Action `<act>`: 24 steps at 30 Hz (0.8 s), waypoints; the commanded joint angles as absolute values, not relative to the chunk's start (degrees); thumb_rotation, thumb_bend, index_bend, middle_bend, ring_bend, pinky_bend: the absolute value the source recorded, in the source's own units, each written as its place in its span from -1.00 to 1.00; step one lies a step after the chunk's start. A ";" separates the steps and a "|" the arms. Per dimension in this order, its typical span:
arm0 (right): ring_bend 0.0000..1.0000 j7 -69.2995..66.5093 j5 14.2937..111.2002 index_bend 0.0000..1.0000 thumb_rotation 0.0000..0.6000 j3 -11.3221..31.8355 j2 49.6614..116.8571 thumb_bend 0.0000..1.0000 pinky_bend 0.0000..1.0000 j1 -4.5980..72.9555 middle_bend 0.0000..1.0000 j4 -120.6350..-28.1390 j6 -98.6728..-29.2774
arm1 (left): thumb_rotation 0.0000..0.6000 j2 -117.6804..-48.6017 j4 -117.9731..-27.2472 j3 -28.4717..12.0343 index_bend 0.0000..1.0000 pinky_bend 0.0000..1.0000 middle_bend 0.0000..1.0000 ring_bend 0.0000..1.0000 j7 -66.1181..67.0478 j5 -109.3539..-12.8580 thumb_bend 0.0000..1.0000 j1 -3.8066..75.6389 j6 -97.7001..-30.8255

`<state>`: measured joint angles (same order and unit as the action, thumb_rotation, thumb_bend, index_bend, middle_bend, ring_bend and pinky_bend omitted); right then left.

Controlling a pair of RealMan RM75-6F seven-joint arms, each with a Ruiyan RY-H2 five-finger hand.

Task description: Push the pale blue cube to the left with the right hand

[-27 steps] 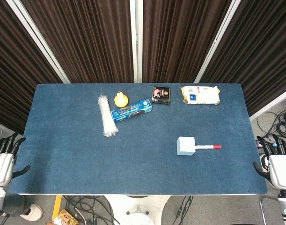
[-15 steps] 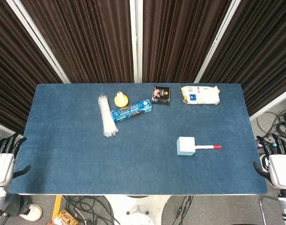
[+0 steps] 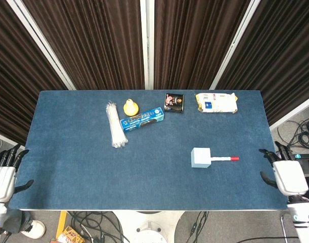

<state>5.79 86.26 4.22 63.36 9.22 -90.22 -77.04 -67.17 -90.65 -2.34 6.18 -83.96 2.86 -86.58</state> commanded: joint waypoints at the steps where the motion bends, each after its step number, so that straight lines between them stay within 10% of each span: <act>1: -0.92 7.66 84.74 -0.46 1.00 4.87 66.03 -0.65 -0.75 13.21 -0.27 -87.94 -71.14 | 1.00 -67.34 -90.34 -2.24 -0.54 -0.76 -0.69 -0.75 5.84 -83.95 -0.88 2.74 -86.62; 24: -0.87 18.22 76.98 -0.16 1.00 5.20 83.87 -0.65 -0.74 25.01 -0.18 -69.45 -55.52 | 1.00 -67.11 -91.02 -2.37 -0.54 -0.76 -0.69 -0.75 6.32 -83.27 -0.88 2.42 -86.56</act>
